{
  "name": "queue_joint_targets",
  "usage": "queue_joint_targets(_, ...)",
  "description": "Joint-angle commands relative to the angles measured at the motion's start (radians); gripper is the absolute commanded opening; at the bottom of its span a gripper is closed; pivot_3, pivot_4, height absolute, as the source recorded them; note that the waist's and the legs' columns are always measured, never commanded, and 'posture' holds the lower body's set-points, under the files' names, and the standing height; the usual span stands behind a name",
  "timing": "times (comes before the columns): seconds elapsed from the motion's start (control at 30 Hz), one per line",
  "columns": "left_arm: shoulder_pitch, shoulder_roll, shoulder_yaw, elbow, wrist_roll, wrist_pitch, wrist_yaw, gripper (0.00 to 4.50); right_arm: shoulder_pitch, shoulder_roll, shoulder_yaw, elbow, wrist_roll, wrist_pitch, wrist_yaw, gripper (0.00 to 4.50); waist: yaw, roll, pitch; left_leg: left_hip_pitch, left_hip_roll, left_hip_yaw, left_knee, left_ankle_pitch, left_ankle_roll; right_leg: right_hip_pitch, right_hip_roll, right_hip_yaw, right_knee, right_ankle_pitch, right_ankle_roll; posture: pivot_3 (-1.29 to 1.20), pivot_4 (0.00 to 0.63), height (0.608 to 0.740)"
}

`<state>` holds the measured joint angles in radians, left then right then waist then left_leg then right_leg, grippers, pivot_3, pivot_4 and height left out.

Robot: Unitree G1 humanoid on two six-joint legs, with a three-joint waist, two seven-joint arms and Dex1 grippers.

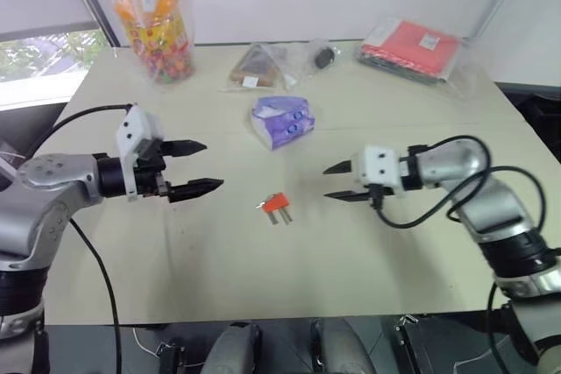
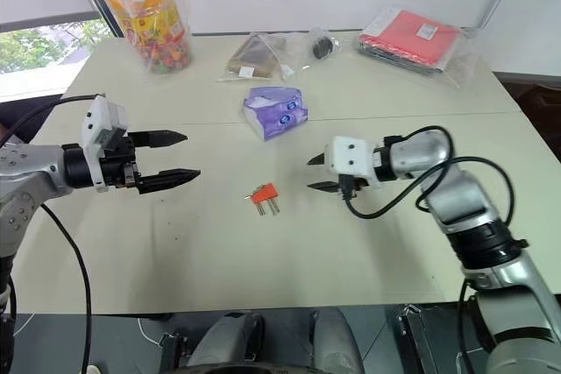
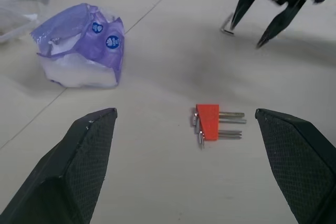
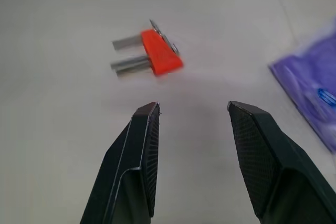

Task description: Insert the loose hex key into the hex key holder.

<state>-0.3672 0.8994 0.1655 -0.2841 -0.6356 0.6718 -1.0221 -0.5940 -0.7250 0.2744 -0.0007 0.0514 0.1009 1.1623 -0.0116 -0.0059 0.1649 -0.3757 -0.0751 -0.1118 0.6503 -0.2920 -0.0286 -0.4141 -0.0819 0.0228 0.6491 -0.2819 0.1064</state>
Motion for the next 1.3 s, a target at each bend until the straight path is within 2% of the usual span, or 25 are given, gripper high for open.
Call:
queue_joint_targets(0.03,-0.003,0.005,0.005,-0.032,0.000,-0.008,0.004,4.41,-0.041,0.084,0.026,0.108,-0.094,-0.151,-0.124,2.13,-0.001,0.000,0.000,0.000,0.000,0.000,0.000,0.000,-0.001,0.000,0.000,0.000,0.000,0.000,0.000,0.00,0.150,0.740)
queue_joint_targets(0.1,0.006,0.008,0.009,-0.044,-0.004,0.001,0.008,4.41,-0.044,0.135,0.042,0.178,-0.137,-0.200,-0.183,2.13,-0.003,0.000,0.000,0.000,0.000,0.000,0.000,0.001,-0.002,0.000,0.000,0.000,0.000,0.000,0.000,0.00,0.150,0.740)
queue_joint_targets(0.4,0.042,0.019,0.033,-0.084,-0.013,0.020,0.018,4.41,-0.008,0.202,0.085,0.265,-0.176,-0.284,-0.199,2.13,-0.004,0.000,0.000,0.000,0.000,0.000,0.000,0.002,-0.003,-0.002,0.001,0.000,0.002,0.000,0.000,0.00,0.150,0.740)
queue_joint_targets(0.57,0.052,0.023,0.036,-0.091,-0.017,0.020,0.023,4.41,0.024,0.219,0.093,0.208,-0.146,-0.239,-0.161,2.13,-0.004,0.000,0.000,0.000,0.000,0.000,0.000,0.002,-0.003,-0.002,0.001,0.000,0.002,0.000,0.000,0.00,0.150,0.740)
queue_joint_targets(0.97,0.053,0.017,0.036,-0.103,-0.025,0.030,0.034,4.41,0.028,0.303,0.102,0.179,-0.153,-0.186,-0.192,2.13,-0.006,0.000,0.000,0.000,0.000,0.000,0.000,0.002,-0.003,-0.002,0.001,0.000,0.003,0.000,0.000,0.00,0.150,0.740)
queue_joint_targets(1.13,0.057,0.017,0.036,-0.112,-0.024,0.035,0.037,4.41,0.017,0.329,0.103,0.209,-0.153,-0.164,-0.192,2.13,-0.006,0.000,0.000,0.000,0.000,0.000,0.000,0.002,-0.004,-0.003,0.001,0.000,0.003,0.000,0.000,0.00,0.150,0.740)
queue_joint_targets(1.3,0.057,0.018,0.031,-0.111,-0.020,0.033,0.035,4.41,-0.009,0.325,0.117,0.290,-0.136,-0.117,-0.117,2.13,-0.006,0.000,0.000,0.000,0.000,0.000,0.000,0.002,-0.004,-0.003,0.001,0.000,0.003,0.000,0.000,0.00,0.150,0.740)
